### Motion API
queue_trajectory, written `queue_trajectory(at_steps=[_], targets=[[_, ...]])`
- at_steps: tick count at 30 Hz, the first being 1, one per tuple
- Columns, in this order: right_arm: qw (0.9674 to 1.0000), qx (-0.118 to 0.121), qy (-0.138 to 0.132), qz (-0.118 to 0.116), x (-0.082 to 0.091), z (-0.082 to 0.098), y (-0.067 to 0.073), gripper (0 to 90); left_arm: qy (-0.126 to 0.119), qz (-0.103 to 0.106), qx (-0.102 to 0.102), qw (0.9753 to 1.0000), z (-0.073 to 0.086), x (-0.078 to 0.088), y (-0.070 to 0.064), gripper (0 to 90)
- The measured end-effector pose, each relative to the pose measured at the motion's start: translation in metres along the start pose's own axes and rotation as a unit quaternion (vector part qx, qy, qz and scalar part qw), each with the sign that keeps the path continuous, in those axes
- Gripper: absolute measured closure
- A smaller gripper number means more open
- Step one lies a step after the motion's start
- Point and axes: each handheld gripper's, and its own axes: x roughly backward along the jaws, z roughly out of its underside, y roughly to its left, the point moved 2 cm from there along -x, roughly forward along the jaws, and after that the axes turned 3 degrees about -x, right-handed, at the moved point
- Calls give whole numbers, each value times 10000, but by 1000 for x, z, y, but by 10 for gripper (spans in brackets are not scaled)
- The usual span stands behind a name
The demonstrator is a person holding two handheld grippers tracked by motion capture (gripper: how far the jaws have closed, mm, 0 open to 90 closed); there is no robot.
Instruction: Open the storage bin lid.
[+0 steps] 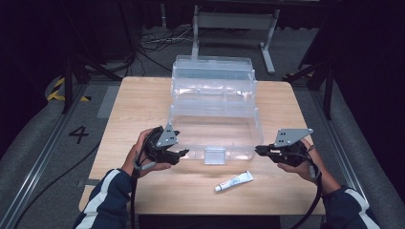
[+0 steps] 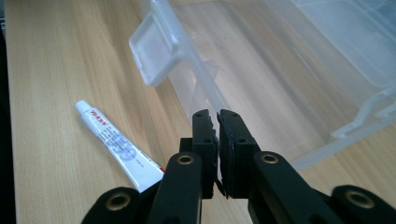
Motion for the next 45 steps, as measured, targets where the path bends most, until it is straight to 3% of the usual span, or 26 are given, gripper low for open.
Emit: queue_trajectory(at_steps=[6,12,13,16,19,24,28,32,36,37,38,40,41,45], targets=[[9998,68,106,-128,-8,1,7,838,36,-99,46,9999,9,11,0,287],[9983,237,333,-413,-20,2,18,792,128,-201,178,9996,28,23,1,257],[9971,338,473,-489,-26,2,23,770,146,-155,263,9994,35,25,1,253],[9960,380,549,-601,-32,3,28,746,240,-163,281,9992,43,24,0,242],[9932,512,740,-738,-43,4,35,709,377,6,403,9985,57,17,0,240],[9851,782,1125,-1043,-62,6,49,610,722,211,494,9959,81,3,-1,237],[9792,948,1374,-1155,-76,5,55,549,815,340,570,9945,98,-5,-3,233],[9729,1090,1620,-1237,-88,4,59,509,822,459,623,9936,109,-5,-4,216],[9648,1230,1956,-1259,-101,3,64,488,760,555,891,9916,123,-4,-2,202],[9648,1230,1956,-1259,-101,3,64,488,760,555,891,9916,123,-4,-2,201],[9615,1191,2063,-1371,-106,2,65,488,775,622,927,9907,127,-4,-3,200],[9603,1237,2101,-1358,-108,2,66,491,734,640,983,9904,128,-4,-2,188],[9573,1210,2210,-1416,-113,2,67,503,677,642,1005,9906,129,-5,-2,188],[9575,1117,2227,-1453,-117,0,67,571,500,603,1041,9915,133,-6,-2,168]])
